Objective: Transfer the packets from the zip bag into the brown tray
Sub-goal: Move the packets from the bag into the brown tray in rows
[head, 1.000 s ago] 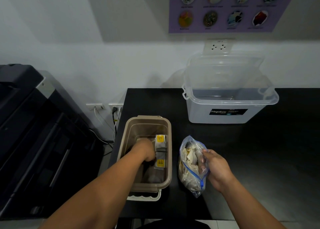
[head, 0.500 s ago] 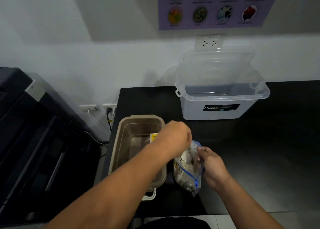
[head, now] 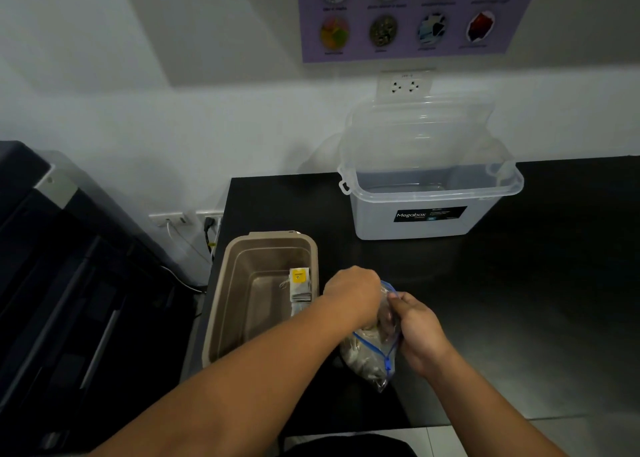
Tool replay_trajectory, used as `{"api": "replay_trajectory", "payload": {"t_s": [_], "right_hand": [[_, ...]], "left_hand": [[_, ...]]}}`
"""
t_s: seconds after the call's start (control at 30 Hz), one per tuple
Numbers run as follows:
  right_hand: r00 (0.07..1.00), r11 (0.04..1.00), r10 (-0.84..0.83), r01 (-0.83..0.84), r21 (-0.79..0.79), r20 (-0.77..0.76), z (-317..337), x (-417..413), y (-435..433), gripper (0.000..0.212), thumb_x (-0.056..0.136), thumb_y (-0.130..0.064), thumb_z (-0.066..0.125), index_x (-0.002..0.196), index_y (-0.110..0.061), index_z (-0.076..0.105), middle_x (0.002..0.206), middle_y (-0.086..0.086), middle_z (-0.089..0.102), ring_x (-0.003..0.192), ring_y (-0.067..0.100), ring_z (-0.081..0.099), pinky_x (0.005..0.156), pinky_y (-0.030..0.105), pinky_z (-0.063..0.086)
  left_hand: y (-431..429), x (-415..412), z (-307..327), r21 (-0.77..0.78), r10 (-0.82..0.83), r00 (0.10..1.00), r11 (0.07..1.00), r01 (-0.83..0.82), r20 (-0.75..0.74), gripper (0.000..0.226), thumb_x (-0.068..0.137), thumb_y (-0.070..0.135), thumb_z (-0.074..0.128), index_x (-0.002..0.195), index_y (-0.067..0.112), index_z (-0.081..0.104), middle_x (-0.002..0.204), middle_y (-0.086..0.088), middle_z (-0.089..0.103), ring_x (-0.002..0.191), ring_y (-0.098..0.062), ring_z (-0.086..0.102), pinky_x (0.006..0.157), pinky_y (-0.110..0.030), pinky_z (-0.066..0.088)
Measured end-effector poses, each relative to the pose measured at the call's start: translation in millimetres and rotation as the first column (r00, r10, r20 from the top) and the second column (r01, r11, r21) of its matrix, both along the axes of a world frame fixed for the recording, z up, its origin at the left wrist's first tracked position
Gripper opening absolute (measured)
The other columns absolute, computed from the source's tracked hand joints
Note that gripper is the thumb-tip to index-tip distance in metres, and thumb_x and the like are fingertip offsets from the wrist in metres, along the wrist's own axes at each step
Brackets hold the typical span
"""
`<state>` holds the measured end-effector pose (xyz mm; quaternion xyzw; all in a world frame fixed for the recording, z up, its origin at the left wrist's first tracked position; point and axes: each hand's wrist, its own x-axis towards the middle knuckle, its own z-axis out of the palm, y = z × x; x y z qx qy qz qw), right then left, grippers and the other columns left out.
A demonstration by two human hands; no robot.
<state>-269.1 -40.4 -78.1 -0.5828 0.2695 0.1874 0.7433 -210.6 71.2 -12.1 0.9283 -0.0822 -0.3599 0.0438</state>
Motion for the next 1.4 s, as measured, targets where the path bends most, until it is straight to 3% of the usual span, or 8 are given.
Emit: {"api": "replay_trajectory", "payload": {"t_s": [0.07, 0.2, 0.37, 0.53, 0.63, 0.8, 1.03, 1.4], "right_hand": [[1.0, 1.0, -0.003, 0.003, 0.006, 0.001, 0.0, 0.8, 0.0, 0.021, 0.108, -0.014, 0.048, 0.099, -0.005, 0.065, 0.081, 0.014, 0.073, 0.075, 0.025, 0.071, 0.073, 0.041, 0.056], [1.0, 1.0, 0.004, -0.004, 0.02, -0.011, 1.4, 2.0, 3.1, 0.021, 0.109, -0.015, 0.047, 0.108, -0.003, 0.064, 0.09, 0.018, 0.077, 0.082, 0.029, 0.074, 0.074, 0.042, 0.059], [1.0, 1.0, -0.003, 0.004, 0.026, -0.01, -1.7, 3.9, 8.0, 0.02, 0.109, -0.016, 0.048, 0.104, -0.004, 0.064, 0.086, 0.016, 0.077, 0.079, 0.028, 0.075, 0.074, 0.043, 0.058], [1.0, 1.0, 0.005, -0.005, 0.023, -0.011, -3.0, 3.6, 9.9, 0.02, 0.108, -0.015, 0.048, 0.106, -0.002, 0.063, 0.093, 0.018, 0.074, 0.085, 0.031, 0.073, 0.074, 0.043, 0.059], [1.0, 1.0, 0.006, -0.006, 0.027, -0.015, -3.2, 3.5, 10.6, 0.02, 0.109, -0.015, 0.048, 0.108, -0.003, 0.064, 0.099, 0.021, 0.074, 0.089, 0.034, 0.073, 0.077, 0.045, 0.059], [1.0, 1.0, 0.012, -0.012, 0.023, -0.024, -5.2, 3.9, 11.1, 0.023, 0.108, -0.017, 0.048, 0.118, -0.002, 0.064, 0.11, 0.024, 0.075, 0.103, 0.04, 0.073, 0.088, 0.053, 0.059], [1.0, 1.0, 0.008, -0.008, 0.019, -0.024, -6.4, 2.9, 15.7, 0.023, 0.108, -0.016, 0.049, 0.118, -0.002, 0.064, 0.108, 0.023, 0.076, 0.099, 0.037, 0.075, 0.084, 0.05, 0.06], [0.999, 1.0, -0.024, 0.024, 0.013, -0.023, -5.2, 0.9, 18.2, 0.021, 0.108, -0.016, 0.049, 0.111, -0.003, 0.065, 0.105, 0.022, 0.076, 0.094, 0.035, 0.074, 0.082, 0.049, 0.06]], "left_hand": [[11.1, 0.2, 4.6, -0.115, 0.02, 1.0, 0.993, -0.018, 0.014, 0.025, 0.09, 0.014, 0.067, 0.115, 0.017, 0.068, 0.107, -0.005, 0.067, 0.093, -0.019, 0.066, 0.088, -0.037, 0.057], [40.0, -6.9, 31.6, -0.373, 0.114, 0.992, 0.924, -0.083, 0.06, 0.026, 0.093, 0.012, 0.06, 0.113, 0.017, 0.075, 0.111, 0.0, 0.072, 0.099, -0.014, 0.067, 0.093, -0.032, 0.055], [80.6, -9.0, 65.7, -0.581, 0.34, 0.934, 0.785, -0.217, 0.111, 0.015, 0.085, 0.018, 0.078, 0.097, 0.027, 0.078, 0.086, 0.013, 0.071, 0.084, -0.001, 0.067, 0.082, -0.022, 0.054], [130.6, -10.3, 79.7, -0.677, 0.547, 0.824, 0.663, -0.319, 0.147, 0.008, 0.087, 0.028, 0.077, 0.095, 0.026, 0.075, 0.088, 0.006, 0.072, 0.081, -0.007, 0.066, 0.069, -0.021, 0.049], [154.8, -11.7, 68.0, -0.713, 0.629, 0.777, 0.544, -0.443, -0.003, 0.005, 0.088, 0.017, 0.075, 0.092, 0.018, 0.073, 0.086, -0.005, 0.076, 0.078, -0.016, 0.071, 0.077, -0.035, 0.058], [166.3, -14.8, 19.4, -0.548, 0.637, 0.77, 0.634, -0.546, -0.029, 0.014, 0.091, 0.012, 0.069, 0.09, 0.026, 0.072, 0.091, -0.003, 0.074, 0.083, -0.016, 0.072, 0.074, -0.034, 0.062], [150.6, -17.8, -37.1, -0.352, 0.625, 0.741, 0.655, -0.669, -0.246, 0.024, 0.097, 0.009, 0.061, 0.116, 0.022, 0.068, 0.102, -0.007, 0.07, 0.082, -0.013, 0.066, 0.076, -0.028, 0.059], [146.9, -2.5, -70.2, -0.085, 0.62, 0.784, 0.78, -0.62, -0.032, 0.029, 0.083, 0.028, 0.081, 0.101, 0.01, 0.067, 0.078, -0.007, 0.068, 0.051, -0.013, 0.061, 0.039, -0.024, 0.041]]}}
